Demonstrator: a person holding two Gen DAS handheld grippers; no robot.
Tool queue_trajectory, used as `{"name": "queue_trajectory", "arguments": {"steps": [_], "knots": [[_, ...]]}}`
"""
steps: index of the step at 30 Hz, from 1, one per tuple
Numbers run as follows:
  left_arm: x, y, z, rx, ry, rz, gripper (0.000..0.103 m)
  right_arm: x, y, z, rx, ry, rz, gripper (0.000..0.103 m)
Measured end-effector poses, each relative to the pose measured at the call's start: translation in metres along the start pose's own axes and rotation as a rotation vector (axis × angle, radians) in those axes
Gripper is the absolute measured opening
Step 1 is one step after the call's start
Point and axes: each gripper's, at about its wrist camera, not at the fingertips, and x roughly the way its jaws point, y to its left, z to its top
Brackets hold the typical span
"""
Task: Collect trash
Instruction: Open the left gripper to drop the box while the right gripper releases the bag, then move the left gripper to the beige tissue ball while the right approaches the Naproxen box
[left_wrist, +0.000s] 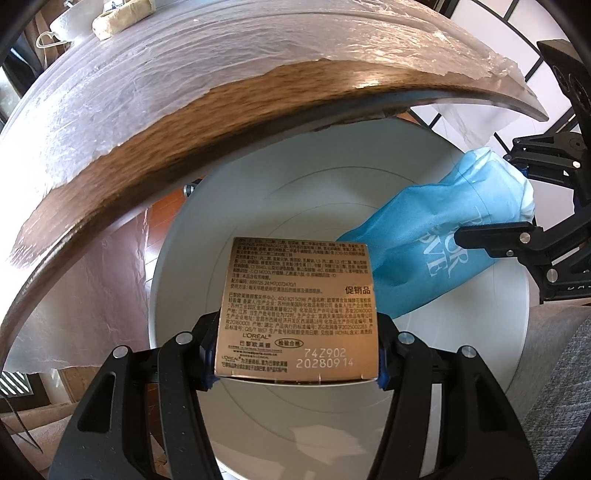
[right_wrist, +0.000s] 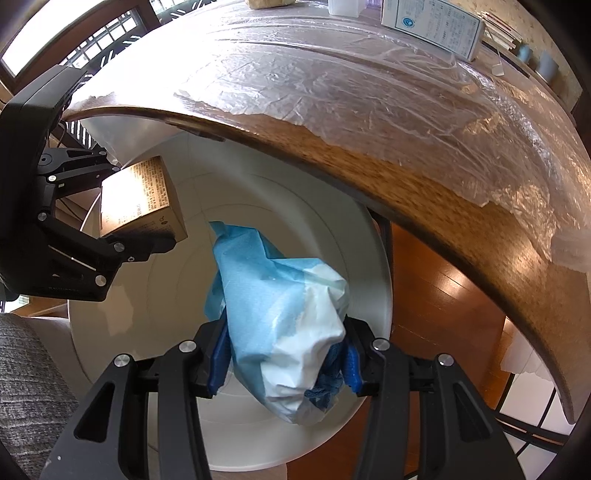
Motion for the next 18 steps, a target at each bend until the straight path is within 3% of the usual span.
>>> {"name": "queue_trajectory", "arguments": {"steps": [4, 5, 7, 9, 13, 15, 17, 18], "knots": [[0.001, 0.0, 0.0, 0.0, 0.003, -0.006, 0.06, 0.001, 0.0, -0.001, 0.007, 0.003, -0.007, 0.049], [0.002, 0.0, 0.0, -0.001, 0.005, -0.013, 0.061, 0.0, -0.001, -0.002, 0.012, 0.0, -0.013, 0.055], [0.005, 0.0, 0.0, -0.013, 0.011, 0.003, 0.074, -0.005, -0.002, -0.003, 0.022, -0.02, -0.022, 0.071], [0.002, 0.003, -0.001, -0.026, 0.007, 0.004, 0.076, -0.014, -0.003, -0.006, 0.025, -0.043, -0.022, 0.079], [-0.021, 0.006, -0.005, -0.043, -0.007, -0.029, 0.076, -0.044, -0.006, -0.01, 0.032, -0.077, -0.023, 0.079], [-0.05, 0.006, -0.005, -0.033, -0.055, -0.065, 0.076, -0.072, -0.007, -0.009, 0.038, -0.122, -0.012, 0.081], [-0.089, 0.006, 0.001, -0.011, -0.143, -0.103, 0.078, -0.107, -0.006, -0.004, 0.037, -0.213, -0.02, 0.092], [-0.106, 0.006, 0.005, -0.007, -0.187, -0.11, 0.088, -0.132, -0.006, 0.003, 0.038, -0.294, -0.047, 0.098]]}}
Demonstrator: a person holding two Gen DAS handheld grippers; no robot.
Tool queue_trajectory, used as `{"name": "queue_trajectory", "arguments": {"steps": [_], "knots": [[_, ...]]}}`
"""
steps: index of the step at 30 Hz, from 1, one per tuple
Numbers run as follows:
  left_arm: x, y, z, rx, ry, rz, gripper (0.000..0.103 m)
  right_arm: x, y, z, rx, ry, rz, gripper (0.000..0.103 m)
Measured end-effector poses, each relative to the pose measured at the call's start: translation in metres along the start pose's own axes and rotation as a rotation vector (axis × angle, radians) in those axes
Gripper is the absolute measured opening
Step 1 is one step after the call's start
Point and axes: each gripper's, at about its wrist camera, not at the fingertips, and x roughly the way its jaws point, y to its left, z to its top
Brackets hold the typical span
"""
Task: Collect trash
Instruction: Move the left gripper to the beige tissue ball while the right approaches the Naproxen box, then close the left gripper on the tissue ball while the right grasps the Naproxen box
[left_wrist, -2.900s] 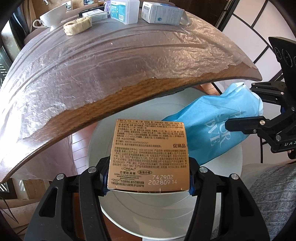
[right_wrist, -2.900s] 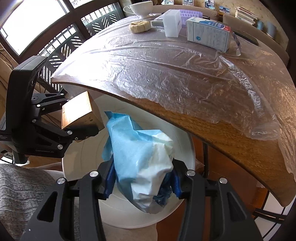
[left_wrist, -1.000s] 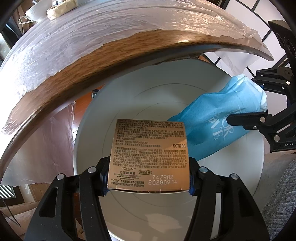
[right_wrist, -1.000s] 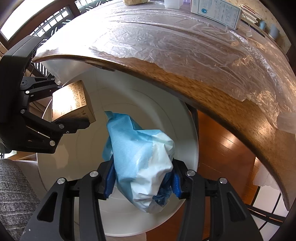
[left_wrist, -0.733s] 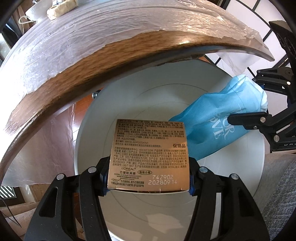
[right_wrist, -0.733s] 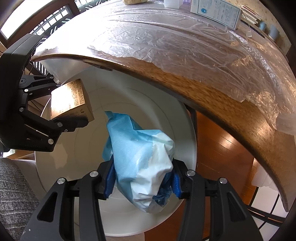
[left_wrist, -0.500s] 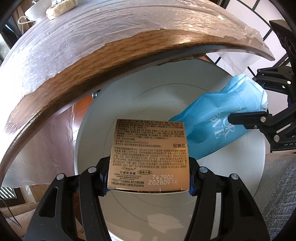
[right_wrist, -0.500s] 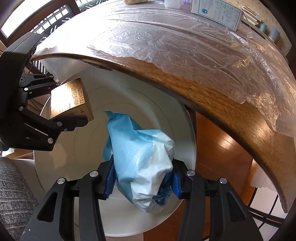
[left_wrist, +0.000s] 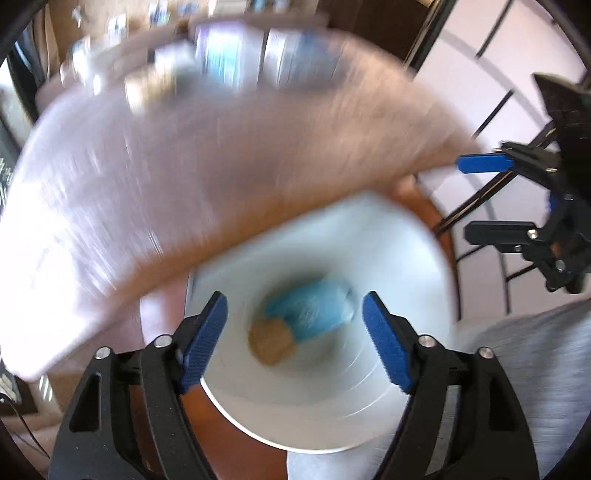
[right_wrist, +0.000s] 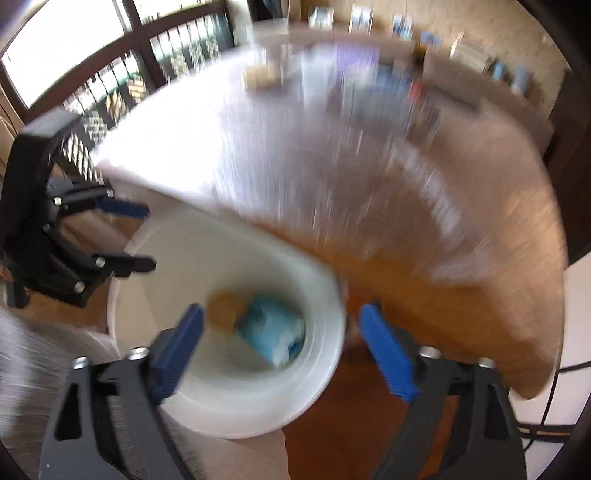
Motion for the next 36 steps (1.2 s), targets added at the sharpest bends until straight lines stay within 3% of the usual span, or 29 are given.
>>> {"name": "queue_trajectory", "arguments": {"steps": [1, 2, 4, 5, 7, 9, 11, 16, 19, 27, 36], "knots": [[-0.019, 0.0, 0.009, 0.005, -0.062, 0.006, 0.099, -0.019, -0.001, 0.012, 0.001, -0.081, -0.038, 0.099], [-0.042, 0.0, 0.021, 0.005, -0.156, 0.039, 0.102, -0.031, -0.002, 0.022, 0.003, -0.143, -0.077, 0.099], [-0.071, 0.006, 0.04, -0.011, -0.291, 0.115, 0.102, -0.059, -0.007, 0.046, 0.031, -0.323, -0.204, 0.099], [-0.083, 0.013, 0.052, -0.041, -0.362, 0.175, 0.102, -0.066, -0.012, 0.055, 0.05, -0.392, -0.223, 0.099], [-0.092, 0.024, 0.067, -0.091, -0.437, 0.224, 0.102, -0.067, -0.025, 0.069, 0.109, -0.459, -0.194, 0.099], [-0.09, 0.048, 0.082, -0.145, -0.465, 0.203, 0.102, -0.057, -0.037, 0.079, 0.199, -0.489, -0.153, 0.099], [-0.082, 0.061, 0.091, -0.171, -0.461, 0.161, 0.102, -0.034, -0.054, 0.089, 0.271, -0.482, -0.136, 0.099], [-0.039, 0.102, 0.118, -0.267, -0.354, 0.186, 0.102, 0.033, -0.068, 0.106, 0.33, -0.328, -0.281, 0.099], [-0.014, 0.116, 0.123, -0.278, -0.295, 0.2, 0.102, 0.061, -0.067, 0.112, 0.329, -0.273, -0.296, 0.099], [0.035, 0.133, 0.144, -0.211, -0.179, 0.254, 0.102, 0.098, -0.064, 0.123, 0.304, -0.207, -0.324, 0.099], [0.054, 0.146, 0.153, -0.226, -0.143, 0.251, 0.102, 0.128, -0.064, 0.133, 0.293, -0.155, -0.357, 0.099]]}}
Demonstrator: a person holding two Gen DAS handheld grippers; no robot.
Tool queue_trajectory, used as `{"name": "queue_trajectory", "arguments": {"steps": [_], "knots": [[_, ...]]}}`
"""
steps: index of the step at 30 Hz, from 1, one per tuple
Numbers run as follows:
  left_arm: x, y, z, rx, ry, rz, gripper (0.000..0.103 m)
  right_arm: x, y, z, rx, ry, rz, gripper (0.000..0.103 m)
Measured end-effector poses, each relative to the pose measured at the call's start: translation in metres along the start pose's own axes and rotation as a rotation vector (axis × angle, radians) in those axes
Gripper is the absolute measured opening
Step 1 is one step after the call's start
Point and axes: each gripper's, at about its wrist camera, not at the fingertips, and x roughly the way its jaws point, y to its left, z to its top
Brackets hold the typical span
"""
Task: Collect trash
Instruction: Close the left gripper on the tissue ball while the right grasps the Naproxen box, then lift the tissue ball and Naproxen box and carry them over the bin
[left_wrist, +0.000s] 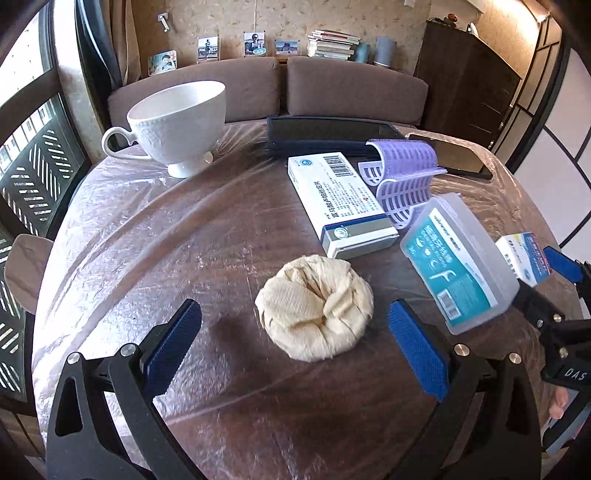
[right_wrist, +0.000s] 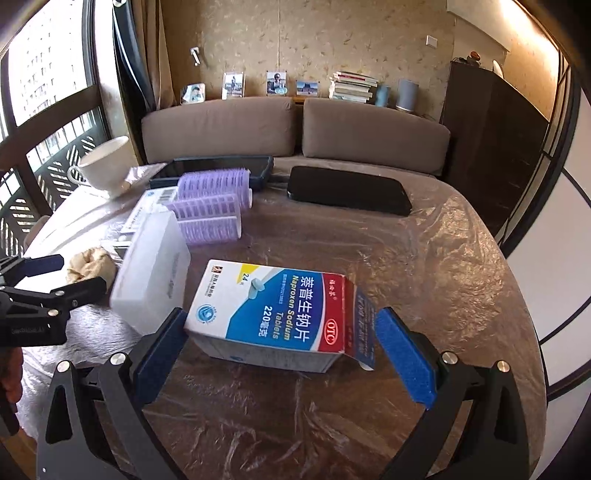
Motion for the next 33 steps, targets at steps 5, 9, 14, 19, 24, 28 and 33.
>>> {"name": "queue_trajectory", "arguments": {"steps": [5, 9, 14, 19, 24, 28, 33], "knots": [[0.006, -0.002, 0.006, 0.017, 0.003, -0.002, 0.099, 0.007, 0.004, 0.003, -0.012, 0.013, -0.013, 0.099], [0.009, -0.003, 0.007, 0.027, 0.001, 0.011, 0.084, 0.011, 0.006, 0.003, -0.011, 0.025, -0.015, 0.098], [0.005, -0.004, 0.007, 0.041, -0.015, 0.01, 0.057, 0.01, 0.008, 0.003, -0.023, 0.02, -0.028, 0.084], [0.001, -0.006, 0.005, 0.038, -0.023, -0.01, 0.053, 0.006, 0.008, 0.004, -0.032, 0.01, -0.022, 0.08], [-0.007, -0.01, 0.004, 0.048, -0.036, -0.009, 0.053, -0.005, 0.001, 0.008, -0.013, -0.009, -0.01, 0.08], [-0.013, -0.008, 0.003, 0.041, -0.042, -0.016, 0.053, -0.013, -0.003, 0.009, -0.002, -0.017, 0.007, 0.08], [-0.019, -0.007, 0.0, 0.037, -0.044, -0.023, 0.053, -0.024, -0.008, 0.008, 0.01, -0.03, 0.043, 0.08]]}}
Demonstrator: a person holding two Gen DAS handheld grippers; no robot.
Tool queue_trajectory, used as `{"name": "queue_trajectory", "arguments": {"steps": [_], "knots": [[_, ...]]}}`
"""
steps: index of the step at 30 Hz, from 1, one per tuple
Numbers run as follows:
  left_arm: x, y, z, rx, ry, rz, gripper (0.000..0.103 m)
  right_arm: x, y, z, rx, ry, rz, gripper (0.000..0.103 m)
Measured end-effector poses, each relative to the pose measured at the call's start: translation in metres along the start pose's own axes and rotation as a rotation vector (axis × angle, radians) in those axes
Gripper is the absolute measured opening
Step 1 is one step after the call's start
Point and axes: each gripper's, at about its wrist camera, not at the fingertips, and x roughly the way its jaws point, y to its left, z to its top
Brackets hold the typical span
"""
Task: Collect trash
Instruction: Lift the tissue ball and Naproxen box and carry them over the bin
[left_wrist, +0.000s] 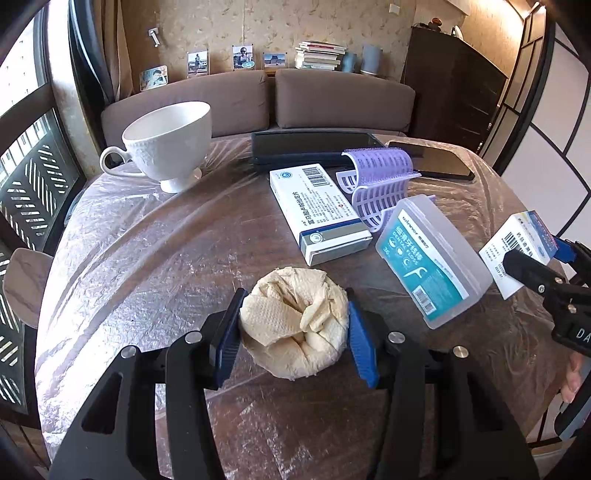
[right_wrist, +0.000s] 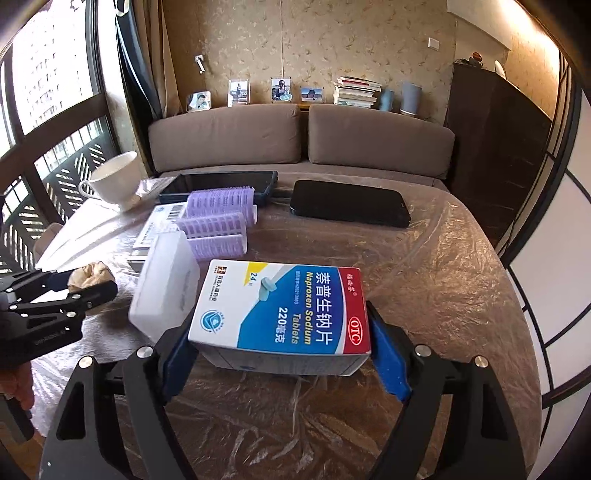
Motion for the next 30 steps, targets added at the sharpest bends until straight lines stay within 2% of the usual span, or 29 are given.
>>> {"name": "queue_trajectory", "arguments": {"steps": [30], "knots": [[-0.039, -0.018, -0.025, -0.034, -0.012, -0.052, 0.053, -0.029, -0.005, -0.018, -0.023, 0.03, 0.047, 0.08]]}}
